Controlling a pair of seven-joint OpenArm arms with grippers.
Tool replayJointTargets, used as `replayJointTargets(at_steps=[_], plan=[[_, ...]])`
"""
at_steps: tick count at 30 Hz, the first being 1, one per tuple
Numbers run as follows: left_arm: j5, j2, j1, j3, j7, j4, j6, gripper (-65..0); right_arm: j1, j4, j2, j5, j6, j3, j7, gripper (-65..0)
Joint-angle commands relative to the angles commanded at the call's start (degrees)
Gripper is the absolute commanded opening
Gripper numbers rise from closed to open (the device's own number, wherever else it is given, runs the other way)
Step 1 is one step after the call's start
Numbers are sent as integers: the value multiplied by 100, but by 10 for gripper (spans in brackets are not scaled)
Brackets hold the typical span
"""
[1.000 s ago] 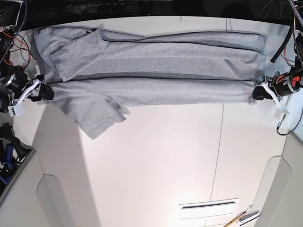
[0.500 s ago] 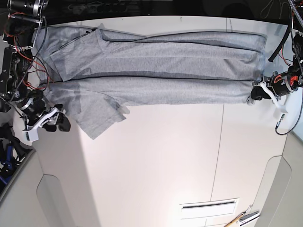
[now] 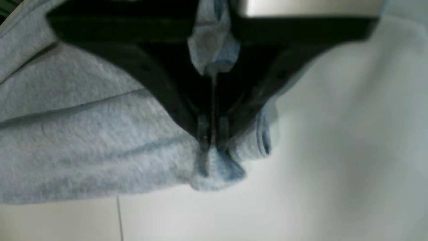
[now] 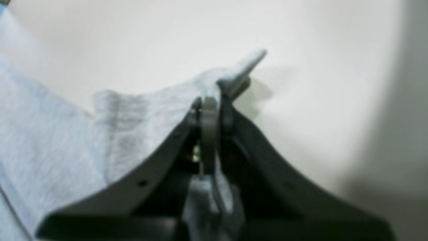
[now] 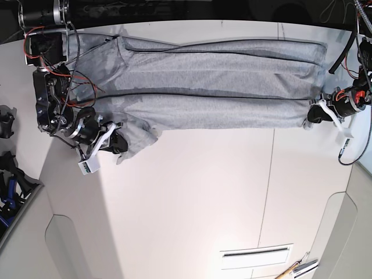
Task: Fold the T-shirt properly
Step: 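Fold the hem edge over onto the folded shoulder edge, then regrasp the strip ends with both grippers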
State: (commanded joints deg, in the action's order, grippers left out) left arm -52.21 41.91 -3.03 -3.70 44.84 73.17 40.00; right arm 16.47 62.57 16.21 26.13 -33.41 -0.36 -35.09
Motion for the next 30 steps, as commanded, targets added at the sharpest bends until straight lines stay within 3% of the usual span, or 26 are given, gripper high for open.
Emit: replayJointTargets(at_steps=[4, 9, 13, 17, 20, 25, 27, 30], plan=[[59, 39, -20, -4, 120, 164, 0, -650, -96, 975, 2, 903, -2, 304, -1259, -650], [59, 293, -525, -20, 319, 1106, 0, -650, -925, 2730, 70, 1910, -7, 1250, -2369, -650], [286, 367, -940, -273, 321, 1738, 0, -650, -1864, 3727, 142, 2256, -50, 1827, -2393, -650], [339, 367, -1462, -1038, 323, 2000, 0, -650, -2699, 4562, 140, 2374, -50, 2398, -2387, -650], [313, 365, -1768, -1482, 321, 2081, 0, -650, -2992, 4660, 142, 2400, -48, 2715, -2387, -650], [219, 339, -2144, -1572, 321, 2092, 0, -650, -3342, 4656, 138, 2371, -48, 2771, -2387, -650], [184, 291, -2223, -1572, 332, 2092, 0, -593, -3453, 4651, 138, 2273, -46, 2771, -2385, -650], [188, 271, -2371, -1574, 382, 2092, 0, -477, -3676, 4649, 138, 2142, -44, 2774, -2356, -458]])
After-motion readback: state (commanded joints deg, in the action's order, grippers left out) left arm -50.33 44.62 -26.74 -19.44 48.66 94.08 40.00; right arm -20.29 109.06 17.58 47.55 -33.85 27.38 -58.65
